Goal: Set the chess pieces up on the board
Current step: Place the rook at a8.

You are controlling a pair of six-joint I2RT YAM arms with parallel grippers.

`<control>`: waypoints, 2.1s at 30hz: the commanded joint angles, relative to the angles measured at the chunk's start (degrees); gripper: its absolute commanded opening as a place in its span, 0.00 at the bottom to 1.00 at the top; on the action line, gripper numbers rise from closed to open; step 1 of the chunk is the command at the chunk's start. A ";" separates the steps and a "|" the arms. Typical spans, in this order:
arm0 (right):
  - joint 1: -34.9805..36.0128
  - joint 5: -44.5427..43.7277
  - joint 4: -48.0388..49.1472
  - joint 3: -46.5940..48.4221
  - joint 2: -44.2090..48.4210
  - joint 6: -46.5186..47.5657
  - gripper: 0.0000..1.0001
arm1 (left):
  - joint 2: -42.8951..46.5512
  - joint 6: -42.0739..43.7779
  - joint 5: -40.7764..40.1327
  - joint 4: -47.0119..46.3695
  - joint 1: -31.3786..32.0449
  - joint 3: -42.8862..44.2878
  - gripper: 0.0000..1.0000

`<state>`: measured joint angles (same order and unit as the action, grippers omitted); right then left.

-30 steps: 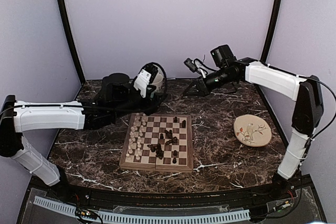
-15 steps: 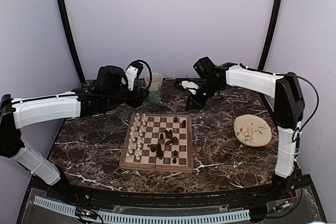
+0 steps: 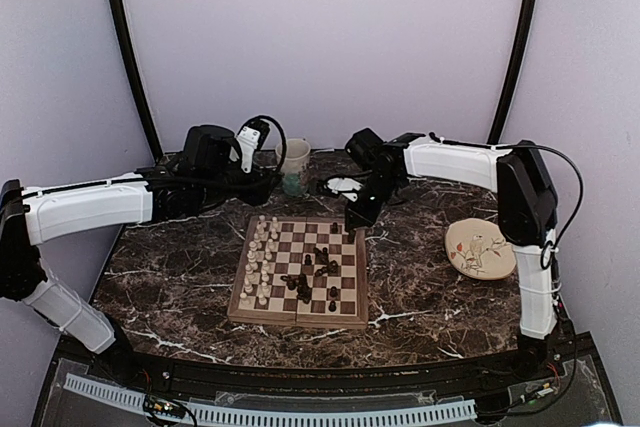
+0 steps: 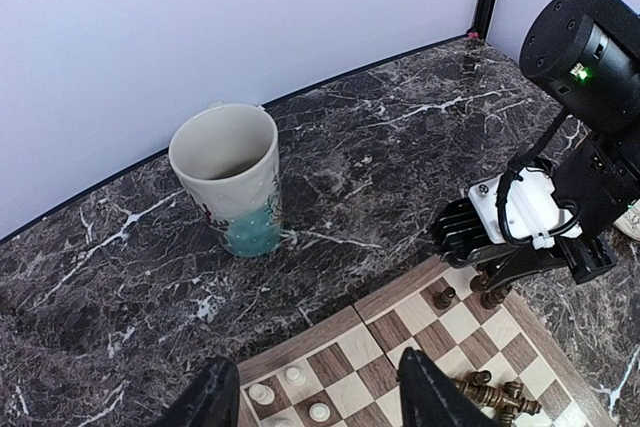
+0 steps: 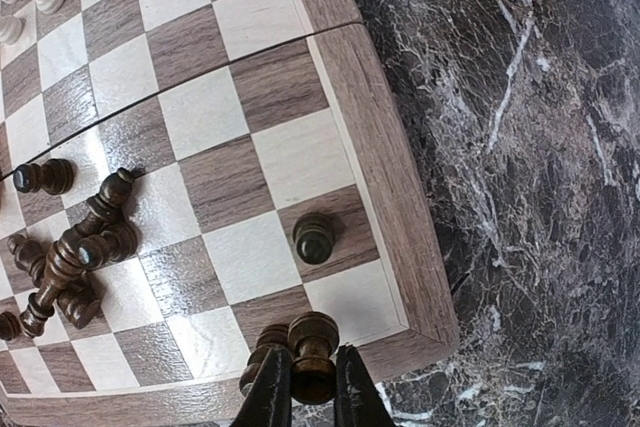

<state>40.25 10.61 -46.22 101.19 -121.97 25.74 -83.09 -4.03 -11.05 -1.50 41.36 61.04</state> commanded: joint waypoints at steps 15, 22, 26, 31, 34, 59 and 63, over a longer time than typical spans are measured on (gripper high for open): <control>0.53 -3.22 -0.25 3.34 -2.96 0.01 0.10 | 1.00 -1.49 3.28 1.50 -0.49 2.06 0.56; 0.45 -3.49 -0.66 5.07 -4.43 -0.23 0.12 | 0.82 -1.48 3.90 1.67 -0.48 2.15 0.56; 0.46 -3.95 -0.81 5.75 -5.19 -0.45 0.13 | 0.65 -1.41 4.09 1.89 -0.47 2.31 0.56; 0.45 -4.85 -1.02 6.55 -5.80 -0.91 0.14 | 0.56 -1.42 4.50 2.02 -0.49 2.42 0.56; 0.41 -5.22 -1.33 6.74 -5.82 -1.09 0.14 | 0.52 -1.42 4.61 2.07 -0.49 2.42 0.56; 0.28 -3.03 -4.58 11.66 -1.49 -3.51 0.31 | -0.48 -0.92 5.16 2.58 -0.47 2.90 0.56; 0.02 -3.00 -3.32 6.32 3.06 -3.18 0.28 | -0.49 -0.88 5.31 2.64 -0.50 2.95 0.56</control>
<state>40.25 7.46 -49.80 111.04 -125.47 23.03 -83.61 -5.04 -6.39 0.23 41.23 62.24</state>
